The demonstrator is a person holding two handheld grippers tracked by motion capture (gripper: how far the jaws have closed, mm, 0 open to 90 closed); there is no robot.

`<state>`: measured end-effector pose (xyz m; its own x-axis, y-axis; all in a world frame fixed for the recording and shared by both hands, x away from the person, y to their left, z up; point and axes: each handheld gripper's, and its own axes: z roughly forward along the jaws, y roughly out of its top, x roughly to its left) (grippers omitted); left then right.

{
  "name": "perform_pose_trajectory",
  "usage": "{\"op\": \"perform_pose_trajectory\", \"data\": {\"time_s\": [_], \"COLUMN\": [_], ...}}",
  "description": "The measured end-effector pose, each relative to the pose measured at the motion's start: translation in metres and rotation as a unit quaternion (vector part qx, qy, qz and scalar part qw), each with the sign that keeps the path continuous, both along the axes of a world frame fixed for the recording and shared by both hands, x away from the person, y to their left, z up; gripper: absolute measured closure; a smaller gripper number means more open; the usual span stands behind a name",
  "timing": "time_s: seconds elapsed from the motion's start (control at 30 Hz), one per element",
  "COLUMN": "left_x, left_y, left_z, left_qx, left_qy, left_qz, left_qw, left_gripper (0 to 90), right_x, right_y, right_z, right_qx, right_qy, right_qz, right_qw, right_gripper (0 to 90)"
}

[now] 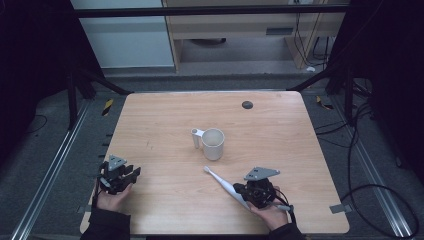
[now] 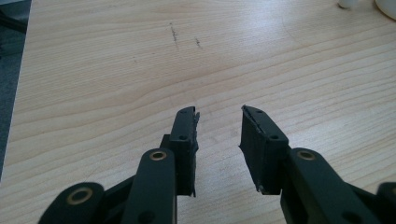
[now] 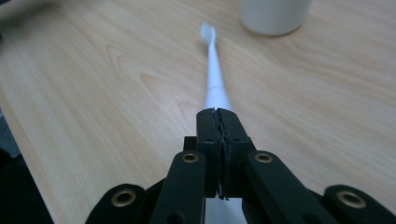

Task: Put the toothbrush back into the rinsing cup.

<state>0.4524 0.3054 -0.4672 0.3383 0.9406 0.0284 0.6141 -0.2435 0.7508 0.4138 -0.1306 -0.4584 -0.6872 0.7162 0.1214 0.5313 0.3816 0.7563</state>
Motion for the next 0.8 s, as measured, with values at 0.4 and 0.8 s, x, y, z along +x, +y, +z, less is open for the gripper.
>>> {"op": "perform_pose_trajectory", "data": {"time_s": [0.4,0.8], "left_x": [0.002,0.003], "left_y": [0.001,0.002], "left_z": [-0.001,-0.003], "left_qx": [0.002,0.007], "left_qy": [0.003,0.005], "left_qz": [0.002,0.002], "left_qw": [1.0000,1.0000], "left_gripper": [59.7,55.4], "right_x": [0.018,0.038], "right_y": [-0.003,0.017], "right_z": [0.035,0.044], "right_qx": [-0.016,-0.050], "right_qy": [-0.021,-0.010], "right_qz": [-0.034,-0.029], "right_qw": [0.9991,0.9983], "right_gripper": [77.2,63.7]}}
